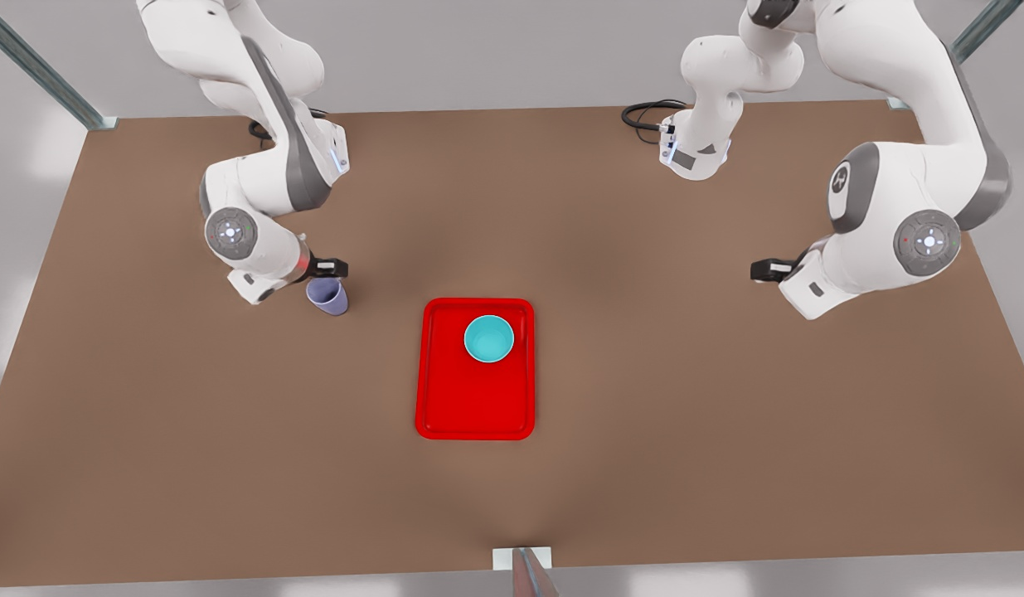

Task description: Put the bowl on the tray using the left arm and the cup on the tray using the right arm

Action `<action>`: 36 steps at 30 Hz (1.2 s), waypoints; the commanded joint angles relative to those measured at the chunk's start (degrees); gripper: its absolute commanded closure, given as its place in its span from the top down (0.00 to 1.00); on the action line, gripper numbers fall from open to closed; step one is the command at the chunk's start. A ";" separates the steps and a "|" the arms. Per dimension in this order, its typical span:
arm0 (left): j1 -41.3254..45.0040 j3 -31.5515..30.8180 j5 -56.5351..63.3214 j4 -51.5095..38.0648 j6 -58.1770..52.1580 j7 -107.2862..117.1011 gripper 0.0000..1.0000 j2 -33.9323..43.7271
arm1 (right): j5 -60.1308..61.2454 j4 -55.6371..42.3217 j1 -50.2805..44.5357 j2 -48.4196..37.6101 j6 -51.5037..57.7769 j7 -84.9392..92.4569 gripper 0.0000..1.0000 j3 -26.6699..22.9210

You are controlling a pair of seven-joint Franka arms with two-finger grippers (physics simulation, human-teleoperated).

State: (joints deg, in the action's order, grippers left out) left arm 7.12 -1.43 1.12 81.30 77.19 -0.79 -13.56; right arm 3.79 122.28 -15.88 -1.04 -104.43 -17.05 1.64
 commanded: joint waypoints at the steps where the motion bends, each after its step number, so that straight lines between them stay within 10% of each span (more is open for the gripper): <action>1: 0.09 -0.33 -0.68 -0.09 -0.03 0.00 1.00 0.12 | -0.01 0.94 8.85 -0.02 -0.07 0.00 1.00 -0.24; 36: 0.09 0.11 -0.59 -0.18 0.24 -0.08 1.00 0.03 | -0.63 -8.46 16.76 13.60 6.17 6.42 1.00 5.47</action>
State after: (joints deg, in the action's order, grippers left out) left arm 7.21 -1.32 0.68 81.12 77.48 -0.88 -13.54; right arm 3.16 113.82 1.09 12.57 -98.52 -10.68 7.69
